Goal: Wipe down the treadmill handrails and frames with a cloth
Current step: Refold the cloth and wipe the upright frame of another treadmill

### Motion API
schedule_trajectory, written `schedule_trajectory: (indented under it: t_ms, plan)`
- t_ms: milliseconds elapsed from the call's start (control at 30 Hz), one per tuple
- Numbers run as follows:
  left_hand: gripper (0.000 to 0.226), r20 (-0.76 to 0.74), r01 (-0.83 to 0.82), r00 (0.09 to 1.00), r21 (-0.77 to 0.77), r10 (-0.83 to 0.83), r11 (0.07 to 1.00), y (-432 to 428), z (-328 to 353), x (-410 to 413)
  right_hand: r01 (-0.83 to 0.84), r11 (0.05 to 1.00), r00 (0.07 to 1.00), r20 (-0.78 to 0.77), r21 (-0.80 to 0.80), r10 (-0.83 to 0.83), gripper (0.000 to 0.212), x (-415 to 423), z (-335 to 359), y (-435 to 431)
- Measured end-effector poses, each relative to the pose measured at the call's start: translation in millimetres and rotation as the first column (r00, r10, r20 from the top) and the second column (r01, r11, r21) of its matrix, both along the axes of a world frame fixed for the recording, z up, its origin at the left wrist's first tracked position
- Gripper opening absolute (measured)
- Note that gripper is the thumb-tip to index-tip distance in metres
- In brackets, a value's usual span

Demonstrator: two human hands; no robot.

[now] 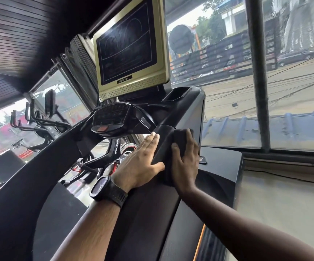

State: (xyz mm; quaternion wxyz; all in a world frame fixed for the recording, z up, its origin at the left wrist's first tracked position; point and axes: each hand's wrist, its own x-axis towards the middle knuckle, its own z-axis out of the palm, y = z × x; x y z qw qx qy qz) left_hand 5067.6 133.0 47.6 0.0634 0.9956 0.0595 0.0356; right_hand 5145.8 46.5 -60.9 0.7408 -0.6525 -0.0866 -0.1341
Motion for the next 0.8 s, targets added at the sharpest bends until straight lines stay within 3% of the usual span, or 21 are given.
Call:
schedule_trajectory:
  t_ms: [100,267,400,433,567,733,800]
  plan:
    - [0.095,0.002,-0.005,1.000,0.009,0.005,1.000,-2.8,1.2,3.0,0.027,0.998,0.987,0.158,-0.056,-0.018,0.058,8.6,-0.9,-2.7]
    - [0.093,-0.003,-0.002,1.000,0.042,0.002,0.999,-3.1,3.1,5.8,-0.002,1.000,0.999,-0.045,0.006,0.003,0.062,16.7,1.4,-4.4]
    - [0.090,0.013,0.000,1.000,0.061,0.000,0.998,-6.5,3.9,11.1,0.021,0.993,0.962,0.272,-0.116,0.011,0.059,13.2,6.2,-7.8]
    - [0.090,0.011,0.001,1.000,0.067,-0.002,0.998,-7.1,4.4,11.6,0.039,0.990,0.959,0.285,-0.137,0.002,0.058,23.9,6.4,-7.6]
    - [0.091,-0.007,-0.003,1.000,0.072,0.004,0.997,-5.8,5.0,12.8,0.006,1.000,0.999,-0.041,-0.007,-0.006,0.060,30.2,10.1,-2.6]
    - [0.090,-0.006,-0.008,1.000,0.077,0.009,0.997,-7.8,5.6,19.9,0.049,0.988,0.957,0.289,-0.147,-0.004,0.058,37.9,5.8,-7.7]
    - [0.092,-0.007,-0.014,1.000,0.072,0.014,0.997,-6.7,4.9,21.7,0.019,0.994,0.990,0.144,-0.106,-0.003,0.058,60.7,8.5,-7.4]
